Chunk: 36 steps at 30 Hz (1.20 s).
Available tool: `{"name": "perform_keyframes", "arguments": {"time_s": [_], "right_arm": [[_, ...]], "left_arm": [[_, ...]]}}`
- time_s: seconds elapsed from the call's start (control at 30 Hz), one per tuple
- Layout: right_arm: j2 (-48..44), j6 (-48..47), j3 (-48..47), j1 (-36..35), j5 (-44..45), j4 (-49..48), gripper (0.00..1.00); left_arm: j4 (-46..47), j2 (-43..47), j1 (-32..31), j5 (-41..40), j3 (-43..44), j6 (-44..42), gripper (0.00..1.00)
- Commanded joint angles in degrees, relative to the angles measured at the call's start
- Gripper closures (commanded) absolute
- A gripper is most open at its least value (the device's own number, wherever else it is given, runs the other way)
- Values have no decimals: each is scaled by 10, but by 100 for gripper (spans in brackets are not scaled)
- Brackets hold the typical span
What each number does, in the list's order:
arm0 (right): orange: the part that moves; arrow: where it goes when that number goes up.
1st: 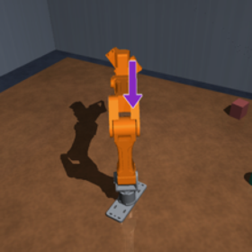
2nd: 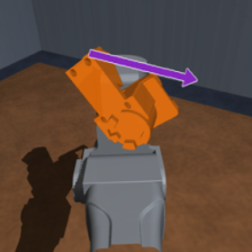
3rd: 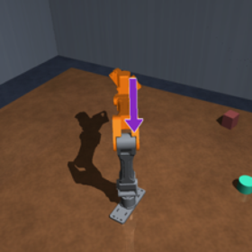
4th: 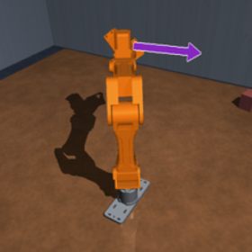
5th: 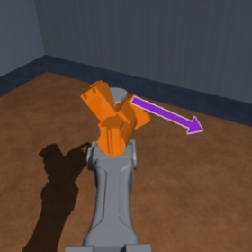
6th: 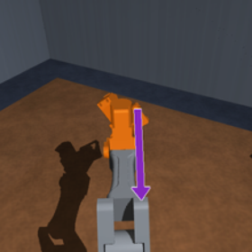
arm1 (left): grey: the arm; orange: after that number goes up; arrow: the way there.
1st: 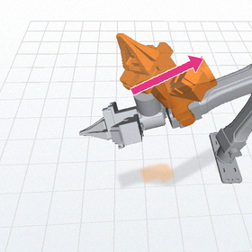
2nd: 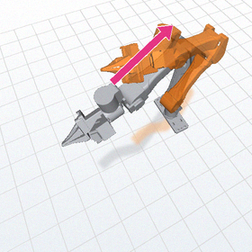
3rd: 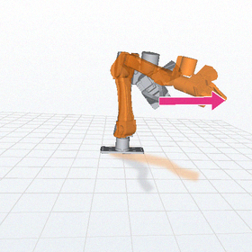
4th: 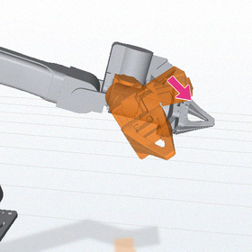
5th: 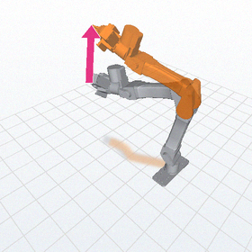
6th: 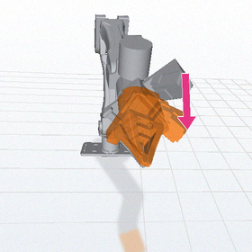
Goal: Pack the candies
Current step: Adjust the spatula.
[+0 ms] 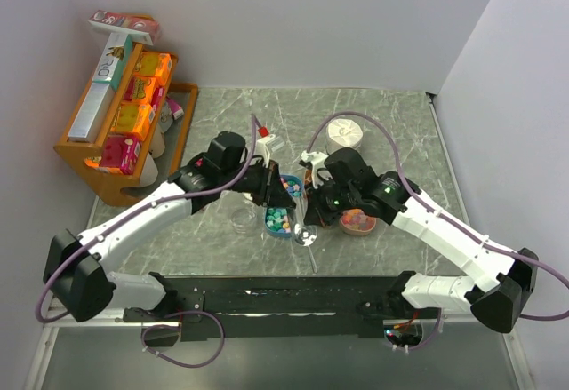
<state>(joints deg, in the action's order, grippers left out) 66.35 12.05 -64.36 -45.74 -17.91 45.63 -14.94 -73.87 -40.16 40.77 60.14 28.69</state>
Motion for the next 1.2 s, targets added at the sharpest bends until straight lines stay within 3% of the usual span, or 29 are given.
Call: {"name": "perform_keyframes", "arguments": {"time_s": [0.0,0.13,0.23,0.3,0.33,0.4,0.47,0.5,0.53,0.57,0.77,0.9,1.07,1.17], "right_arm": [[-42,-23,-20,-4,-67,-22,100],[-46,-12,-26,-4,-14,-21,100],[-60,21,-19,-4,73,-26,100],[-71,42,-8,-4,137,-32,90],[-87,56,-2,-5,152,-39,78],[-117,60,20,-4,178,-57,66],[-141,65,41,-4,211,-75,46],[-164,66,45,-4,229,-78,22],[-175,66,52,-3,240,-81,8],[-183,64,56,-3,247,-86,1],[-185,45,45,-5,240,-49,2],[-164,43,42,-5,213,-41,23],[-146,44,50,-10,220,-48,35],[-127,43,51,-12,230,-54,48]], "left_arm": [[-34,-57,3,6,39,-33,99],[-73,-101,3,11,80,-19,99],[-82,-115,2,7,105,6,99],[-79,-111,3,-2,119,28,99],[-79,-111,2,-3,125,34,99],[-77,-115,3,-15,140,53,99],[-86,-128,4,-19,156,61,99],[-91,-133,4,-21,174,68,99],[-103,-145,7,-20,183,73,99],[-105,-149,9,-17,191,77,99],[-115,-174,39,-6,227,155,99],[-114,-180,66,2,223,205,99],[-94,-184,84,28,199,245,99],[-94,-185,90,32,192,245,99]]}}
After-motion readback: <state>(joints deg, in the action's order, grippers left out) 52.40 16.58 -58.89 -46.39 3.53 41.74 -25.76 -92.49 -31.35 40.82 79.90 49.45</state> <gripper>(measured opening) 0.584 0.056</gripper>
